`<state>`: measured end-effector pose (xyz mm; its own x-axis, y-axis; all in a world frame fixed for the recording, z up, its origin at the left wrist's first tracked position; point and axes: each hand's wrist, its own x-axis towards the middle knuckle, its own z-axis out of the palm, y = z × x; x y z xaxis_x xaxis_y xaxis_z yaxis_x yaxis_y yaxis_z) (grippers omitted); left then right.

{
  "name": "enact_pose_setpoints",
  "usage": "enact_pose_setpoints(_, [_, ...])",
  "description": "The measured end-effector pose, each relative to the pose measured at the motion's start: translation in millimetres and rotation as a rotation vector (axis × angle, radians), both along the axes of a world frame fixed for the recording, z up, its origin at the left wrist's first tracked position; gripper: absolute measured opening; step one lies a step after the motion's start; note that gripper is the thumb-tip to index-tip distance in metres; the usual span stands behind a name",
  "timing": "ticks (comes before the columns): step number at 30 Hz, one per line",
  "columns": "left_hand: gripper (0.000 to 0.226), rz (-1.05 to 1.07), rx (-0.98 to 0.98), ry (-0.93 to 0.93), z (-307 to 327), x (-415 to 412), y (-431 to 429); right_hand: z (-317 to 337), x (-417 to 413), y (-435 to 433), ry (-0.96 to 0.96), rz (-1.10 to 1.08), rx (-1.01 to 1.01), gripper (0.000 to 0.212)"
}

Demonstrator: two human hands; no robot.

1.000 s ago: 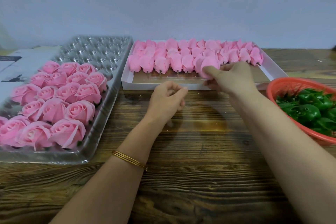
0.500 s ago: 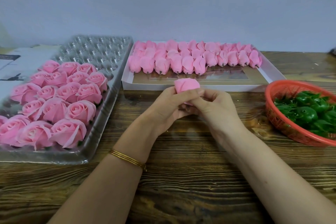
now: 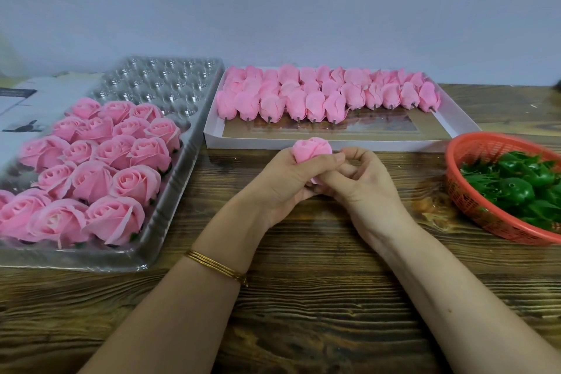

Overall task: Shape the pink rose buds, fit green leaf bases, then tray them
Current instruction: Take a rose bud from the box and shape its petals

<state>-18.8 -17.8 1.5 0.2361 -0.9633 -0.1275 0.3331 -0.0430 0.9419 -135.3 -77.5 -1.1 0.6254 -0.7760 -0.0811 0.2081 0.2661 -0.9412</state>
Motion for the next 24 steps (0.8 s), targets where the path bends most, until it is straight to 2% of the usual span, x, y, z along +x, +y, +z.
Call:
enact_pose_setpoints(3, [0.012, 0.000, -0.003, -0.001, -1.5, 1.1, -0.1, 1.9, -2.3, 0.5, 0.004, 0.017, 0.003, 0.055])
enact_pose_setpoints(10, [0.024, -0.002, 0.003, -0.038, -2.0, 1.4, -1.1, 6.8, -2.9, 0.3, 0.013, 0.066, 0.023, 0.057])
enact_pose_setpoints(14, [0.026, 0.036, -0.012, -0.042, -2.7, -0.5, -2.0, 9.1, -4.8, -4.4, 0.032, 0.071, 0.061, 0.049])
enact_pose_setpoints(17, [0.029, 0.150, -0.024, -0.197, -3.8, -2.7, -1.8, 13.0, -6.9, -9.4, 0.065, 0.031, 0.091, 0.052])
enact_pose_setpoints(19, [0.026, 0.207, -0.072, -0.327, -3.4, -6.5, -0.9, 14.3, -7.3, -10.5, 0.089, -0.014, 0.068, 0.043])
enact_pose_setpoints(22, [0.002, 0.248, -0.130, -0.474, -1.7, -12.5, -0.9, 14.6, -6.0, -8.6, 0.105, -0.068, 0.029, 0.028])
enact_pose_setpoints(24, [0.022, 0.270, -0.128, -0.600, -4.0, -13.3, -2.0, 14.4, -4.8, -7.5, 0.119, -0.079, -0.006, 0.026])
